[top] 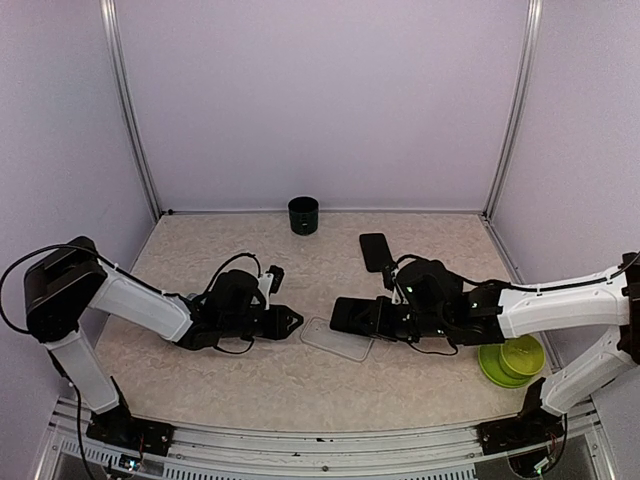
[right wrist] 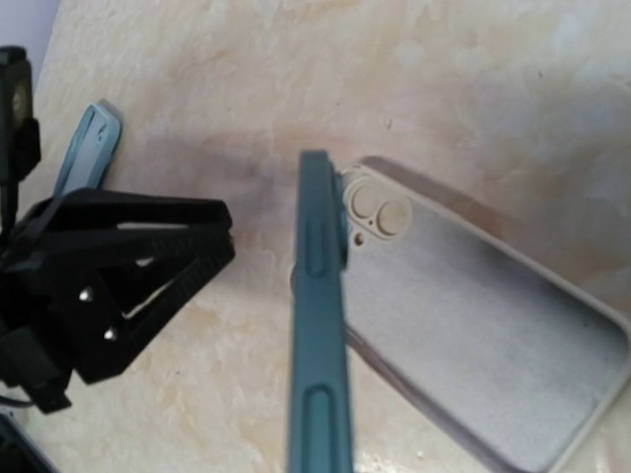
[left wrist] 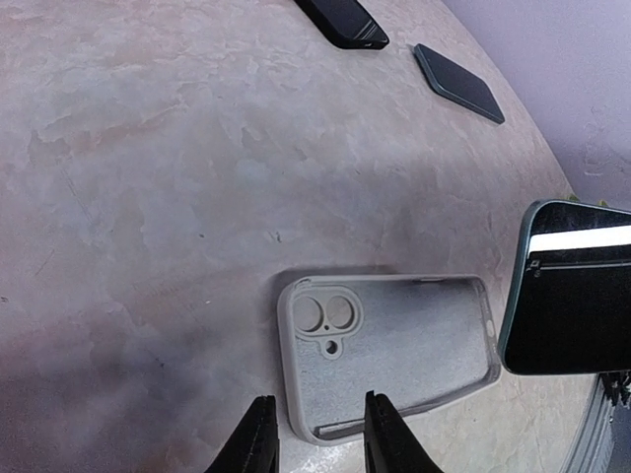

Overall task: Put the phone into the phone case
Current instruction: Install the phone into the phone case.

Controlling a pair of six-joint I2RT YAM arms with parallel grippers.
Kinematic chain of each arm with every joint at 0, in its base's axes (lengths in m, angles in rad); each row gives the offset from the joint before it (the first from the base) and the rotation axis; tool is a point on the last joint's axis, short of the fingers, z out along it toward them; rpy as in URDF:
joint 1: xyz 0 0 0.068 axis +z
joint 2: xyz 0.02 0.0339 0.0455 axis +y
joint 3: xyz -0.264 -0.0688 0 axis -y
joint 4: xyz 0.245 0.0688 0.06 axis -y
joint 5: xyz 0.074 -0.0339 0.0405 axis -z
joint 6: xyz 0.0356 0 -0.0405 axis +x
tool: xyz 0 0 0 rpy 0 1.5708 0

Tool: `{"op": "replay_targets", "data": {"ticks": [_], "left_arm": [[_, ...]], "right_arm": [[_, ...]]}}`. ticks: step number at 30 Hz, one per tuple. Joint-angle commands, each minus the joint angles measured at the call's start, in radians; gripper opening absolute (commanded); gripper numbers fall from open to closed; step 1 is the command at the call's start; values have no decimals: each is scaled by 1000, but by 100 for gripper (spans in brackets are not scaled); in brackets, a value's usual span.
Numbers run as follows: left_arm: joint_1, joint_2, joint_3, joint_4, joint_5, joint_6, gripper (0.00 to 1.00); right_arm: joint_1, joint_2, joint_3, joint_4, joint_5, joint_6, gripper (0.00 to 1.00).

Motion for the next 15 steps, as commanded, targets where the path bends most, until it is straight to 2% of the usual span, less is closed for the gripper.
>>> {"op": "replay_targets", "data": {"ticks": [1,15], "left_arm": [[12,29,2,75,66,-37,30],[35,112,9,140,147,-87,35]], "right_arm": [[-26,18,30,95,-49,42,0],[-53,81,23,177,-140,100,0]]}}
